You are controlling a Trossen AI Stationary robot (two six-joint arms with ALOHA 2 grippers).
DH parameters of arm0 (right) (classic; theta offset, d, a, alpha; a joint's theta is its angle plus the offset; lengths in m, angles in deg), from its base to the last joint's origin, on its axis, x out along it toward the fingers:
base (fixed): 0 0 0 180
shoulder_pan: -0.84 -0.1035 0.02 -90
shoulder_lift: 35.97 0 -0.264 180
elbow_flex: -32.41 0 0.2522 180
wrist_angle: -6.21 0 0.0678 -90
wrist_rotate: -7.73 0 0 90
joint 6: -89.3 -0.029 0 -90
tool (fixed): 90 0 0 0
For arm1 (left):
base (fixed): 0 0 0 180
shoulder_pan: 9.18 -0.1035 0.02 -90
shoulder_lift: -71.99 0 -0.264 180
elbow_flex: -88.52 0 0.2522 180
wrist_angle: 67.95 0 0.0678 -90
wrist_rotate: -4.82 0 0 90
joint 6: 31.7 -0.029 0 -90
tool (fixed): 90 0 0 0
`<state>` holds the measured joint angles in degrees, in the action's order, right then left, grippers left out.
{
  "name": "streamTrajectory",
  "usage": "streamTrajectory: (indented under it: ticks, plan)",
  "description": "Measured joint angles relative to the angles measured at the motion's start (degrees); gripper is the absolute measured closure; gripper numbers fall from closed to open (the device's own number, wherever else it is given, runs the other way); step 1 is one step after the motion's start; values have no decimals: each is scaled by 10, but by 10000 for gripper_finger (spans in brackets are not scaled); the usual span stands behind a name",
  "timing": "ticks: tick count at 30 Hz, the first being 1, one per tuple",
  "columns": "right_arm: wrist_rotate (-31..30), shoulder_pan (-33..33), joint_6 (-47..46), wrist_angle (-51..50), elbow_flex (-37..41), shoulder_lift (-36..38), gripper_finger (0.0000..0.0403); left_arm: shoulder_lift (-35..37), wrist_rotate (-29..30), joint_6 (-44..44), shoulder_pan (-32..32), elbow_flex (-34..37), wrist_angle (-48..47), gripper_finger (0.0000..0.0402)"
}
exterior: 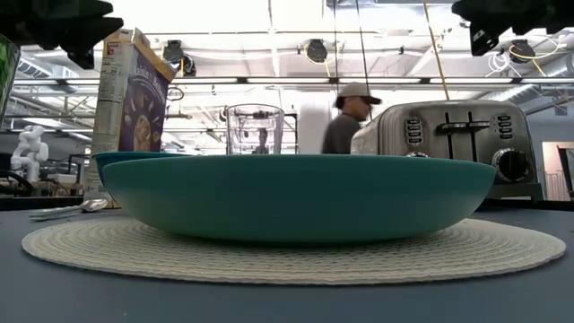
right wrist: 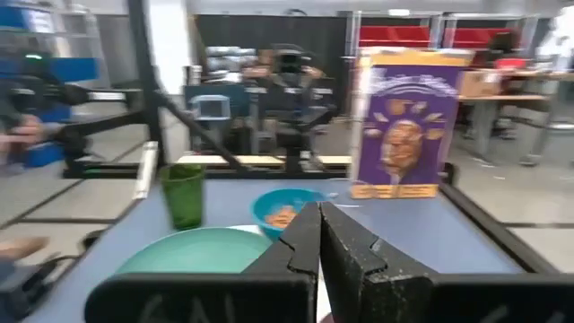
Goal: Arrange a breakfast setting
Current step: Return to Home Position
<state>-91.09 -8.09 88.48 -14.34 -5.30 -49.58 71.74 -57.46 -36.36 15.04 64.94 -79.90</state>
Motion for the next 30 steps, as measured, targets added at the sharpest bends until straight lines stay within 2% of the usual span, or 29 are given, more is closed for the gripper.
streamTrajectory:
  ticks: [2,12,19,23,30]
  plan:
    - [17,0,0,0,0,0,402,0,-7,0,0,18,18,254]
    - [15,0,15,0,0,0,402,0,-8,-24,0,90,138,254]
    - [14,0,25,1,0,0,403,0,-5,-77,-14,93,152,254]
    - [14,0,29,0,0,0,403,0,20,-100,-42,93,153,254]
    - [14,0,3,-29,3,14,403,0,21,-100,-83,93,144,254]
